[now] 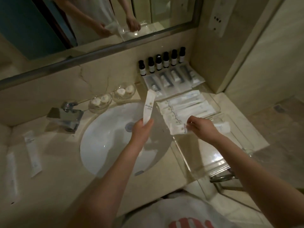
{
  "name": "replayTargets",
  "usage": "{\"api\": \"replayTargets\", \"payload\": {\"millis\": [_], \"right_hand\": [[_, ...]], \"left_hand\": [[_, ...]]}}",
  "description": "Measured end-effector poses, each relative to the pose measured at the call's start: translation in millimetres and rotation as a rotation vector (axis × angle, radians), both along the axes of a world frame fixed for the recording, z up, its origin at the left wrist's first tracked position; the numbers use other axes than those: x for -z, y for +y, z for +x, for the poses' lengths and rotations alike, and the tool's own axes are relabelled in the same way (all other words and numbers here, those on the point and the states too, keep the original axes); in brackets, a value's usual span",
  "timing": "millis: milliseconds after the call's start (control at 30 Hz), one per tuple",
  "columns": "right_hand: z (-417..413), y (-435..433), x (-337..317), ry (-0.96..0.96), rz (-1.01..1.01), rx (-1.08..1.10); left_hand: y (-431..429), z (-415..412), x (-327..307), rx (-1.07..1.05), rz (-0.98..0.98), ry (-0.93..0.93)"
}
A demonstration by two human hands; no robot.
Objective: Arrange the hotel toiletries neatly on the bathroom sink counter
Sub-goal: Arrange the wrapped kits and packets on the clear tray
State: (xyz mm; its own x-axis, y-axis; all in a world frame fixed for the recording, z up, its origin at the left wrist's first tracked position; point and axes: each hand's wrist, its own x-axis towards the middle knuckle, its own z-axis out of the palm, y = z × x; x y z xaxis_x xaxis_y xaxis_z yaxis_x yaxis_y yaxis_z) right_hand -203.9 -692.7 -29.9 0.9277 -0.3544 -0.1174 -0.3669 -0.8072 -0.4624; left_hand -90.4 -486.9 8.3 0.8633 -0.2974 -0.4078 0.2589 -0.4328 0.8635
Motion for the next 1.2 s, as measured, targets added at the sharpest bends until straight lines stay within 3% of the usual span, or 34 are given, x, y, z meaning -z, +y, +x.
{"api": "replayTargets", "payload": {"millis": [233, 567, 800, 1133, 1200], "right_hand": [[-12.4, -40.9, 31.2, 0.192, -0.172, -0.17], [-30.9, -21.8, 48.7, -0.11, -0.294, -0.074], [-51.7, -8.8, 49.6, -0.091, -0.046, 0.361], [-38.1, -1.0, 45.0, -0.183, -0.027, 0.381], [-33.7, 7.4, 32.6, -0.255, 0.107, 0.372]], "left_hand": [[-13.8, 0.2, 9.3, 0.022, -0.012, 0.02], [-28.7, -5.2, 20.7, 0.075, -0.022, 0.053], [-40.6, -9.9, 19.4, 0.117, -0.018, 0.024], [-47.2, -15.4, 9.0, 0.075, -0.152, 0.117], [-51.6, -17.1, 4.7, 0.054, -0.183, 0.119]]}}
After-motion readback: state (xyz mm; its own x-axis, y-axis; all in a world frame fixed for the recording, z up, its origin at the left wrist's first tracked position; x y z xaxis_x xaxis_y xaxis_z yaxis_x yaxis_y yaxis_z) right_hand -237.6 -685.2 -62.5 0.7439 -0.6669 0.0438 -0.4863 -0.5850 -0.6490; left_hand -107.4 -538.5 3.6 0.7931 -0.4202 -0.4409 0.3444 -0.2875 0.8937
